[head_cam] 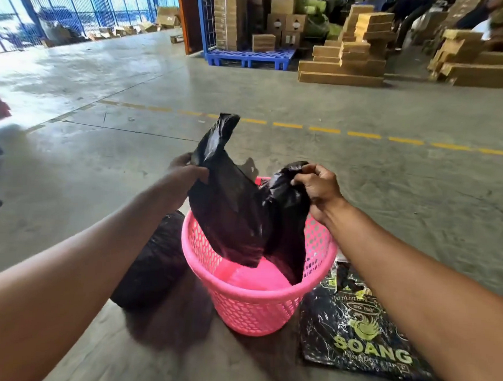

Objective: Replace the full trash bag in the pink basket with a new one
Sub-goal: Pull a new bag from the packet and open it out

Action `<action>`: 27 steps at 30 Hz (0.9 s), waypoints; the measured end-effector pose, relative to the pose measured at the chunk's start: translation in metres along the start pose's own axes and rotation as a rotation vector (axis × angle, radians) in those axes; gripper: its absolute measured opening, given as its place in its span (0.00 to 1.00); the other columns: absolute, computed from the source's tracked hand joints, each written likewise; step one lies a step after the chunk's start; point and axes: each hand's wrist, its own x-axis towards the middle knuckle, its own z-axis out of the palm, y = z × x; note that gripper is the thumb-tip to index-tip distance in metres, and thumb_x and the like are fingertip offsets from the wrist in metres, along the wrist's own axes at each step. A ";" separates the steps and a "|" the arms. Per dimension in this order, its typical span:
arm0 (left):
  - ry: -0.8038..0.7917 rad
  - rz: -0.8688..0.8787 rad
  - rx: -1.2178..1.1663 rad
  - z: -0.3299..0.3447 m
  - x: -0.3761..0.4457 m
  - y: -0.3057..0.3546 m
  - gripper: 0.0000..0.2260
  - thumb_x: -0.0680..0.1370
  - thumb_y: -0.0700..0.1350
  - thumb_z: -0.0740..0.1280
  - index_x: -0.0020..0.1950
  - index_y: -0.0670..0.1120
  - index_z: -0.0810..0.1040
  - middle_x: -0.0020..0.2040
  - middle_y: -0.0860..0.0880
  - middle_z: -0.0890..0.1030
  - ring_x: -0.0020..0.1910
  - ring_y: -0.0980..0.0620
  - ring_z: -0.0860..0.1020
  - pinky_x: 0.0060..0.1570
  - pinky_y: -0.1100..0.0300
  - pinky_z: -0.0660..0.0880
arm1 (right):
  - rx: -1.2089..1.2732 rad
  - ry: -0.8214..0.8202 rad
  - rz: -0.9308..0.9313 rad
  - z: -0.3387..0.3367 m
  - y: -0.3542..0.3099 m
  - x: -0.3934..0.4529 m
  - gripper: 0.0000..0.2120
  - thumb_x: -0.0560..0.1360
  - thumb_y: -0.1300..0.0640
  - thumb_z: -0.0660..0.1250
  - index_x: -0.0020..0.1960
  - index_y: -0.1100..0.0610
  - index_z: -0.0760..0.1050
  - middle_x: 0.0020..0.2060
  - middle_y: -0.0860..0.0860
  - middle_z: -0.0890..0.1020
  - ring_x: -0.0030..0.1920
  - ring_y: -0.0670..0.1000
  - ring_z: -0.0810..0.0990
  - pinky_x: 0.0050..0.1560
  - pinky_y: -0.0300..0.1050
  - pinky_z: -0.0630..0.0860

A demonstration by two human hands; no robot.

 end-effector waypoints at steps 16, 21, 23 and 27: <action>-0.259 0.035 0.118 -0.035 0.005 -0.015 0.11 0.69 0.35 0.75 0.48 0.48 0.86 0.43 0.50 0.89 0.45 0.52 0.86 0.49 0.56 0.79 | -0.154 -0.279 0.158 -0.046 -0.011 0.004 0.17 0.68 0.74 0.68 0.57 0.67 0.81 0.40 0.59 0.86 0.33 0.53 0.85 0.35 0.44 0.83; -0.388 0.184 0.231 -0.062 -0.020 -0.008 0.11 0.63 0.38 0.82 0.40 0.52 0.89 0.40 0.52 0.89 0.43 0.56 0.85 0.47 0.65 0.81 | -0.383 -0.529 -0.035 -0.085 -0.052 -0.024 0.18 0.60 0.66 0.77 0.49 0.58 0.87 0.43 0.51 0.89 0.46 0.48 0.86 0.52 0.42 0.83; -0.422 0.266 0.261 -0.071 -0.035 -0.016 0.13 0.60 0.38 0.82 0.40 0.52 0.89 0.40 0.52 0.89 0.41 0.59 0.85 0.44 0.68 0.80 | -0.469 -0.565 -0.107 -0.101 -0.055 -0.043 0.18 0.60 0.67 0.78 0.49 0.59 0.87 0.48 0.55 0.88 0.50 0.51 0.85 0.57 0.47 0.81; -0.410 0.317 0.178 -0.086 -0.052 -0.058 0.16 0.72 0.25 0.64 0.39 0.41 0.87 0.42 0.56 0.88 0.43 0.63 0.84 0.47 0.70 0.79 | -0.591 -0.589 -0.216 -0.139 -0.039 -0.088 0.19 0.63 0.52 0.81 0.50 0.59 0.87 0.56 0.60 0.84 0.58 0.60 0.82 0.62 0.57 0.77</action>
